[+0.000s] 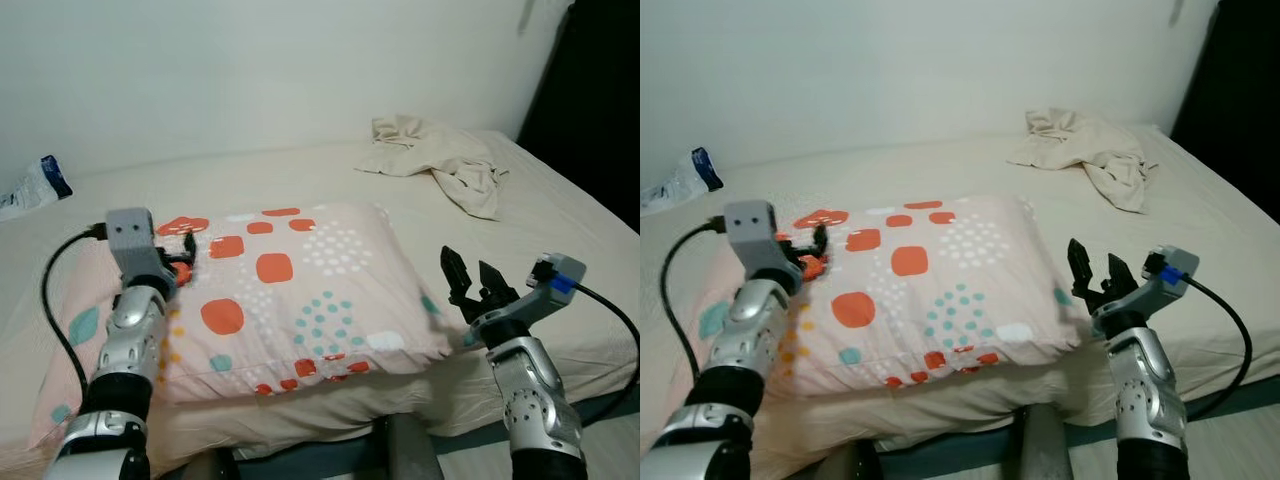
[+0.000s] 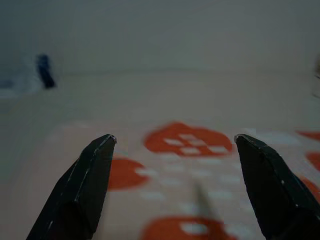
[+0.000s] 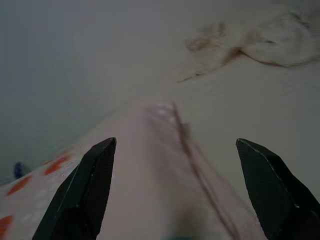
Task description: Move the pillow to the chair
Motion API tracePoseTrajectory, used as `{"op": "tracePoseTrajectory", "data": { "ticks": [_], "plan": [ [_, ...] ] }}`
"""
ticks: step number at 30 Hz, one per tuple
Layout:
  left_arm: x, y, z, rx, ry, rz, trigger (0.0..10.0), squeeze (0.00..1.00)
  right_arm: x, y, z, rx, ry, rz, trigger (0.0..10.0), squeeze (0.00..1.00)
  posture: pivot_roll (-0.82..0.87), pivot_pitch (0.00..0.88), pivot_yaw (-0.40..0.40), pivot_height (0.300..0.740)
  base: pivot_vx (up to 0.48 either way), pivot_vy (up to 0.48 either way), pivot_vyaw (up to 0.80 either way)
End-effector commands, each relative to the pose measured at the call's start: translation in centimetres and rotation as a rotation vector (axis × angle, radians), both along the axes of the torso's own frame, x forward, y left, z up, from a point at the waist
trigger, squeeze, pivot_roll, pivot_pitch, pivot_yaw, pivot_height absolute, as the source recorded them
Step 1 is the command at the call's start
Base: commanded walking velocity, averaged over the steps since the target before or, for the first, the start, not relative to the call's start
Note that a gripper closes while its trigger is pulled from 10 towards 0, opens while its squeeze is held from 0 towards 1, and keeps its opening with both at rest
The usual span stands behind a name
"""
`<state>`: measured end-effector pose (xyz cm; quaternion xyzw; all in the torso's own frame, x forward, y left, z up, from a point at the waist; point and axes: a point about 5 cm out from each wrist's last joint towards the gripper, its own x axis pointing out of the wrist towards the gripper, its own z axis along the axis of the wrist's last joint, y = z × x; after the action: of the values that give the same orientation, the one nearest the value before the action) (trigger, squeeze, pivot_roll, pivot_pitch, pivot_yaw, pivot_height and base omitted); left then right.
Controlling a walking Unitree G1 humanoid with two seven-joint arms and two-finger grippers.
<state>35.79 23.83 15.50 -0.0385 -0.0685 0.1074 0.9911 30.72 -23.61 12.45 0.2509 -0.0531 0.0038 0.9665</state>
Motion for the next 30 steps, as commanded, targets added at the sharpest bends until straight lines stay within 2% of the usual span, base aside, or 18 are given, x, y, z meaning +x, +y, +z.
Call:
{"op": "tracePoseTrajectory", "data": {
  "ticks": [1,3,4,5,6,7,9,10,11,16,21,24,30],
  "plan": [
    [-0.3,1.4,-0.2,0.018,0.018,0.047,10.0,1.00,0.1,-0.4,-1.0,0.023,0.042,-0.042,10.0,1.00,-0.16,0.095,0.087,0.546,0.000,0.000,0.00],
    [-0.5,1.8,-0.3,0.024,0.024,0.059,10.0,1.00,0.4,-0.8,-1.9,0.031,0.085,-0.072,10.0,1.00,-0.15,0.104,0.088,0.546,0.000,0.000,0.00],
    [-0.7,1.9,-0.4,0.026,0.028,0.059,10.0,1.00,0.6,-0.9,-2.2,0.030,0.101,-0.068,10.0,0.48,-0.14,0.112,0.089,0.546,0.000,0.000,0.00],
    [-0.9,2.0,-0.6,0.027,0.030,0.056,10.0,1.00,0.9,-0.8,-2.5,0.030,0.113,-0.060,10.0,0.15,-0.14,0.115,0.089,0.546,0.000,0.000,0.00],
    [-1.1,2.0,-0.7,0.029,0.031,0.053,10.0,1.00,1.2,-0.7,-2.6,0.036,0.116,-0.045,10.0,0.00,-0.13,0.122,0.087,0.546,0.000,0.000,0.00],
    [-1.3,2.0,-0.7,0.030,0.030,0.049,10.0,0.88,1.5,-0.5,-2.6,0.038,0.117,-0.030,10.0,0.00,-0.12,0.129,0.086,0.546,0.000,0.000,0.00],
    [-1.5,2.0,-0.7,0.030,0.028,0.047,10.0,0.88,1.7,-0.4,-2.5,0.039,0.116,-0.021,10.0,0.00,-0.12,0.129,0.086,0.546,0.000,0.000,0.00],
    [-1.7,2.1,-0.7,0.034,0.027,0.045,10.0,0.24,2.0,-0.2,-2.4,0.037,0.113,-0.006,10.0,0.00,-0.11,0.141,0.084,0.546,0.000,0.000,0.00],
    [-2.0,2.2,-0.7,0.036,0.025,0.045,10.0,0.00,2.3,0.0,-2.3,0.042,0.102,0.010,10.0,0.00,-0.09,0.151,0.085,0.546,0.000,0.000,0.00],
    [-2.9,2.6,-0.6,0.048,0.029,0.041,10.0,0.00,3.3,0.9,-2.2,0.074,0.089,0.078,10.0,0.00,-0.07,0.181,0.084,0.546,0.000,0.000,0.00],
    [-3.8,3.0,-0.3,0.056,0.032,0.034,10.0,0.00,3.9,2.0,-3.0,0.110,0.124,0.140,10.0,0.00,-0.04,0.212,0.085,0.546,0.000,0.000,0.00],
    [-4.2,2.8,-0.1,0.056,0.035,0.015,10.0,0.00,4.3,3.3,-3.2,0.140,0.138,0.197,10.0,0.00,-0.04,0.225,0.085,0.546,0.000,0.000,0.00],
    [-4.8,2.9,-0.2,0.070,0.062,0.004,10.0,0.00,5.0,7.8,-2.8,0.172,0.118,0.391,10.0,0.00,-0.04,0.253,0.088,0.546,0.000,0.000,0.00]
  ]
}}
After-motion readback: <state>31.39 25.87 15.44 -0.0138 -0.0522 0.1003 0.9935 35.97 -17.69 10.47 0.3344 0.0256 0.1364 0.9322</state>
